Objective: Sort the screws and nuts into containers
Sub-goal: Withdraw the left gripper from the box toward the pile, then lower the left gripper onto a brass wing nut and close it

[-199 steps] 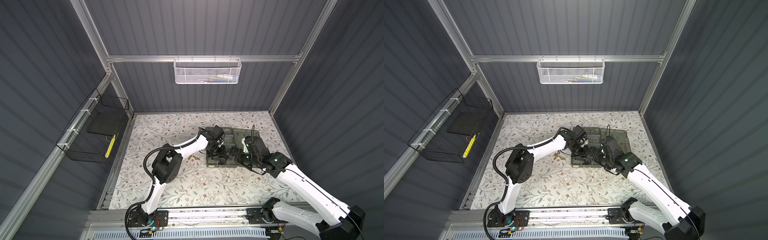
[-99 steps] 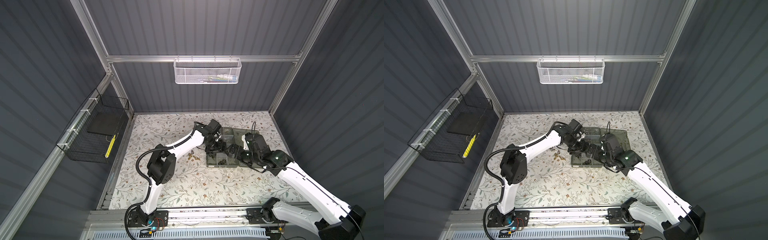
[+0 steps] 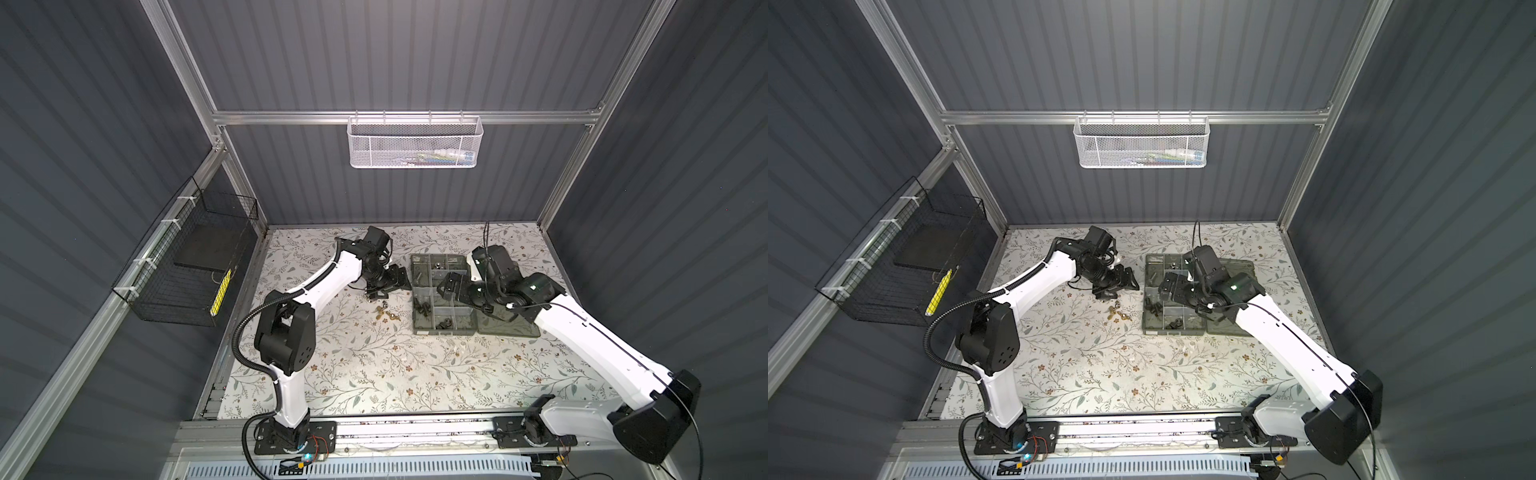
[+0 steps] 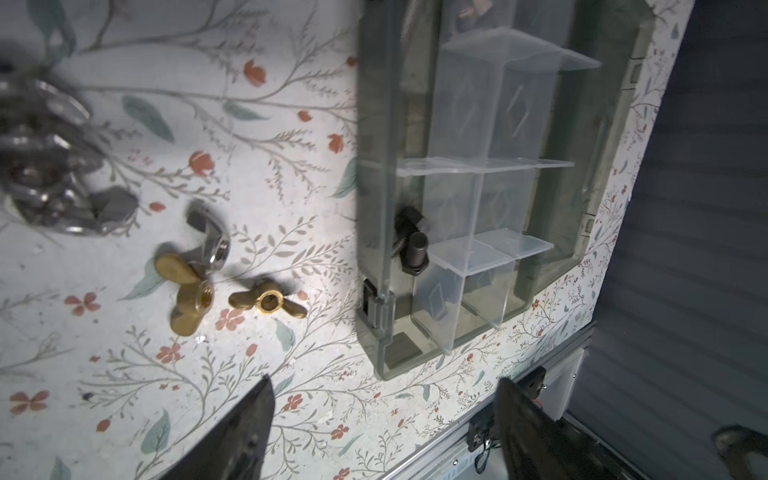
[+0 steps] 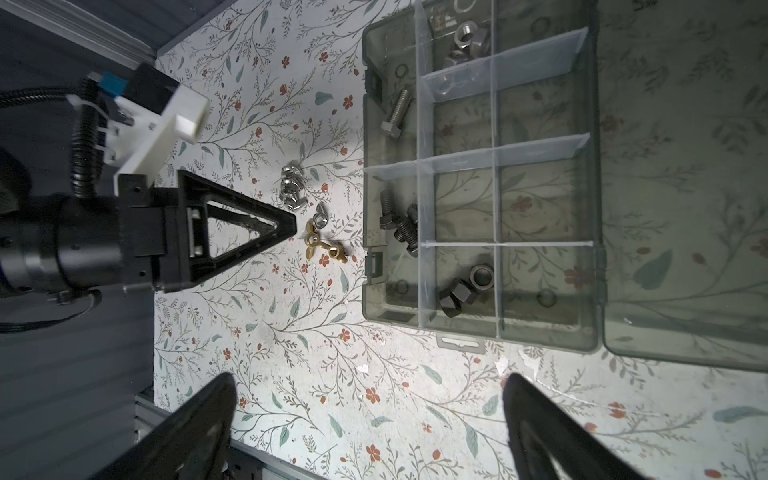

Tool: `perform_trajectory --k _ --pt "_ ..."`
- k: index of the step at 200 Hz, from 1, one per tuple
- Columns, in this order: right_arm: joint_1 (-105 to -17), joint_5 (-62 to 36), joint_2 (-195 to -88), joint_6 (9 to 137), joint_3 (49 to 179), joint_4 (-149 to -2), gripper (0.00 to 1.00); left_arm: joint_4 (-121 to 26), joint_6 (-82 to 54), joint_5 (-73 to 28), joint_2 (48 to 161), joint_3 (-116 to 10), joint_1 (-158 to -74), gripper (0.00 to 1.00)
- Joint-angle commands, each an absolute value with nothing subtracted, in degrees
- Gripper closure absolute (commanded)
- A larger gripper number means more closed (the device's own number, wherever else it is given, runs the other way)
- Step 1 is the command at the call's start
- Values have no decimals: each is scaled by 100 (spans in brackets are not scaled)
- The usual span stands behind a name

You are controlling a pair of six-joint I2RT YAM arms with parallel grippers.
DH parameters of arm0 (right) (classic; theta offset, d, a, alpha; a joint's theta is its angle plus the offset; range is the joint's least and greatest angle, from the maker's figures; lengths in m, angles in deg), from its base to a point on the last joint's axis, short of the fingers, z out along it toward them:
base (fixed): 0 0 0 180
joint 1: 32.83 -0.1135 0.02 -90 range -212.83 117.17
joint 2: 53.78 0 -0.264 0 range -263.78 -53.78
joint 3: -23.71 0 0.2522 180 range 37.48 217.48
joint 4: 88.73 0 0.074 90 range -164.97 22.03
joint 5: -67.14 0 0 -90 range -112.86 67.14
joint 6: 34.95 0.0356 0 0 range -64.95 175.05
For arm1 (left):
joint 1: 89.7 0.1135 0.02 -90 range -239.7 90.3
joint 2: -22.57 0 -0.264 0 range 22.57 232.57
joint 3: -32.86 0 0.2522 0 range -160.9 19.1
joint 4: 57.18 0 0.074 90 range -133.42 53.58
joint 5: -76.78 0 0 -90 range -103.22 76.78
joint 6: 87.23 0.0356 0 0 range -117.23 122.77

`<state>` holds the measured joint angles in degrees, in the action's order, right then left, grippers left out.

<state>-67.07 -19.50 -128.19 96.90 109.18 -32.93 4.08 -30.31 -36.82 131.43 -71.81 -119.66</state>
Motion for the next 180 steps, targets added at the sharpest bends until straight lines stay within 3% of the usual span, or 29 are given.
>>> perform_trajectory --k 1,24,180 --pt "-6866 -2032 -13037 9465 11169 -3061 1 321 -3066 -3926 12996 -6812 -11858 30" --pt "-7052 -2067 -13214 9499 11242 -3099 1 104 -3208 -3998 13089 -6547 -11835 41" --pt "-7406 -2199 -12988 9829 10766 -3182 1 -278 -3456 -4010 13765 -5901 -11659 57"
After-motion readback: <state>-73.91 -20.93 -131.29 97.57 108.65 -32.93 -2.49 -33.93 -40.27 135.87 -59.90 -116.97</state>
